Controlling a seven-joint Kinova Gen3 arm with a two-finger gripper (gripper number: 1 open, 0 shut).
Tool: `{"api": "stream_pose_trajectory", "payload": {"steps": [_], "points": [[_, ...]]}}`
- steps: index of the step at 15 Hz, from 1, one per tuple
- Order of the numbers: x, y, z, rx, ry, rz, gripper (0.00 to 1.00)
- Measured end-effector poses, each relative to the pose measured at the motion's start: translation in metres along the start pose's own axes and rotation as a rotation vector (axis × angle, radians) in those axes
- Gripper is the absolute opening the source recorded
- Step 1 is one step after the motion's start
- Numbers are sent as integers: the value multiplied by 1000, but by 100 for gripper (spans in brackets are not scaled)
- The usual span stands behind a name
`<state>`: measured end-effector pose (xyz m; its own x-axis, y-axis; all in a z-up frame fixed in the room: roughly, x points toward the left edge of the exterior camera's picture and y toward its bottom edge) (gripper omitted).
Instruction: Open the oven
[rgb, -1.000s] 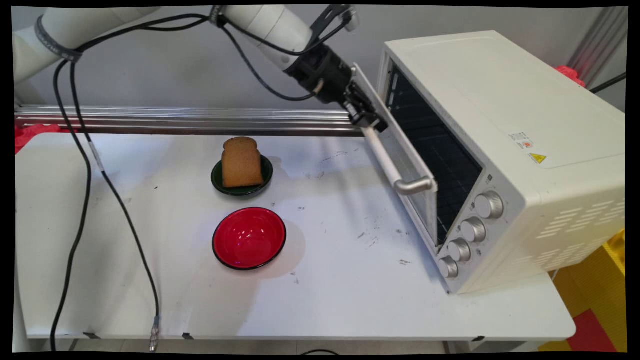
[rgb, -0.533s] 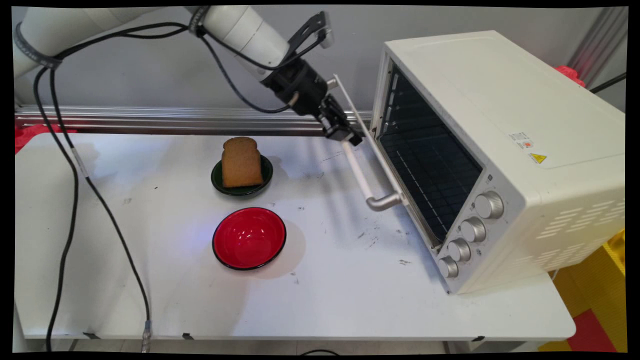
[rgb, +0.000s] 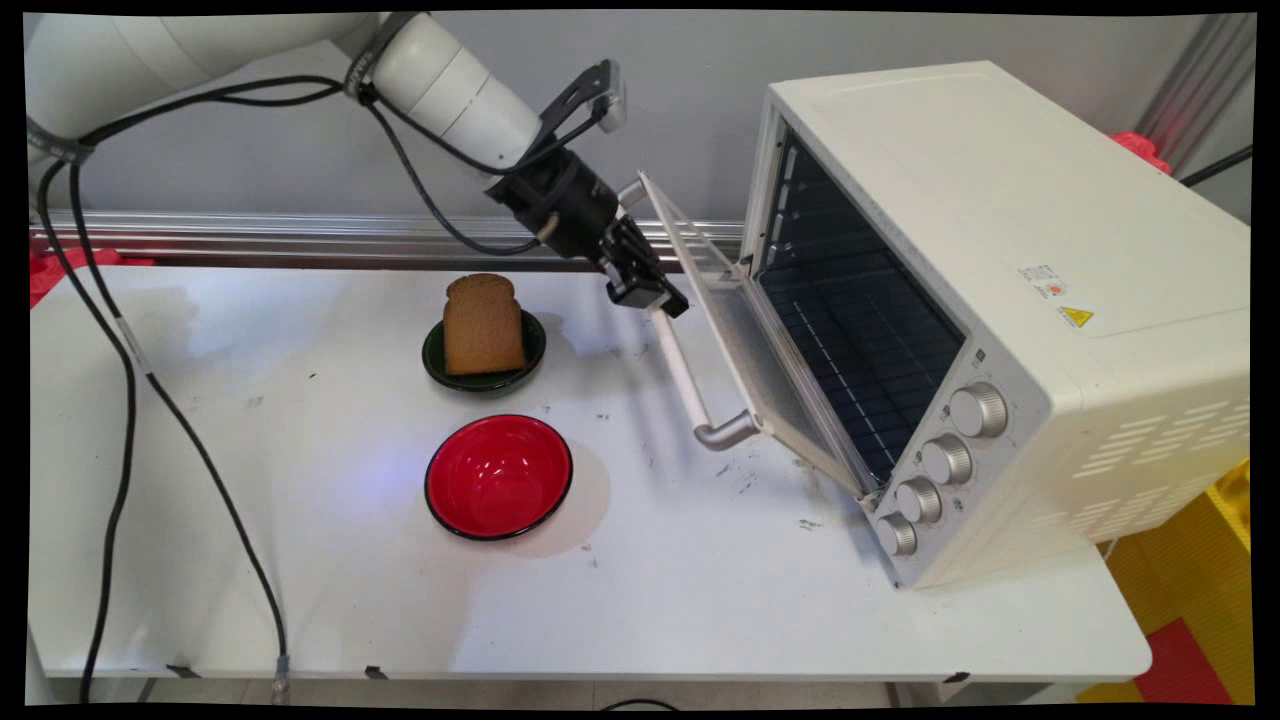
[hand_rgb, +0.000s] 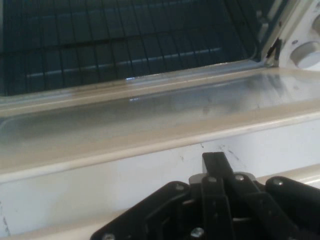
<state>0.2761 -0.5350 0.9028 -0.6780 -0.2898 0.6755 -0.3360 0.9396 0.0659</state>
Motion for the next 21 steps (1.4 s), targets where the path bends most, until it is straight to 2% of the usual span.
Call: {"api": "stream_pose_trajectory", "payload": {"steps": [14,21], "points": [[-65,0,6,-35,-9,18,0],[-80,2,17,-41,0,3,0]]}}
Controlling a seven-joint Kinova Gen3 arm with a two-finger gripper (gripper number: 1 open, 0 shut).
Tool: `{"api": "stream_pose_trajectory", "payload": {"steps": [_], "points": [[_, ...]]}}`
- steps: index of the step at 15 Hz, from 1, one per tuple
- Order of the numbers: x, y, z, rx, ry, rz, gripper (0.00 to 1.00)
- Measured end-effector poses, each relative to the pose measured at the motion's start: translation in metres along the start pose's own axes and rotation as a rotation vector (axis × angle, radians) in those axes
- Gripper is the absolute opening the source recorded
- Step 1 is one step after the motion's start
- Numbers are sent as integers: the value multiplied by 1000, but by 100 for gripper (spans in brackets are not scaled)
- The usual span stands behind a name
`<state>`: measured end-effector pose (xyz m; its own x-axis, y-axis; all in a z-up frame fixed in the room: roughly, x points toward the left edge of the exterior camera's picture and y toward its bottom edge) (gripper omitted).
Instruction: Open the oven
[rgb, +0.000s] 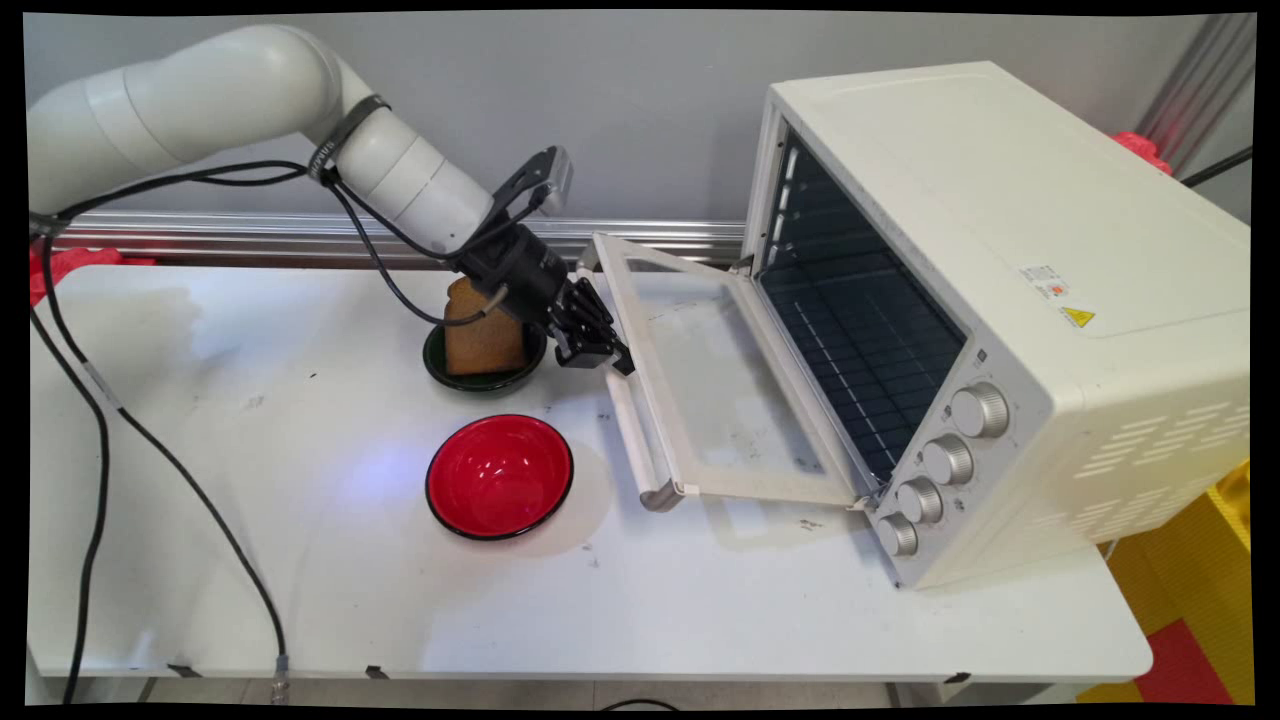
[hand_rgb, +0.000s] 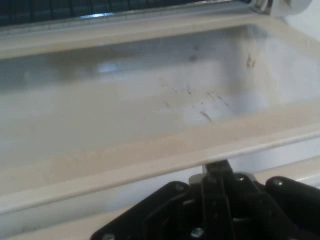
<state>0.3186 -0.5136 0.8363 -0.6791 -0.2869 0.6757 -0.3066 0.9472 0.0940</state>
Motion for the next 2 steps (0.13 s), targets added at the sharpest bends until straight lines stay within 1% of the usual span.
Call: {"api": "stream_pose_trajectory", "payload": {"steps": [2], "points": [[-2,0,3,-2,1,-2,0]]}}
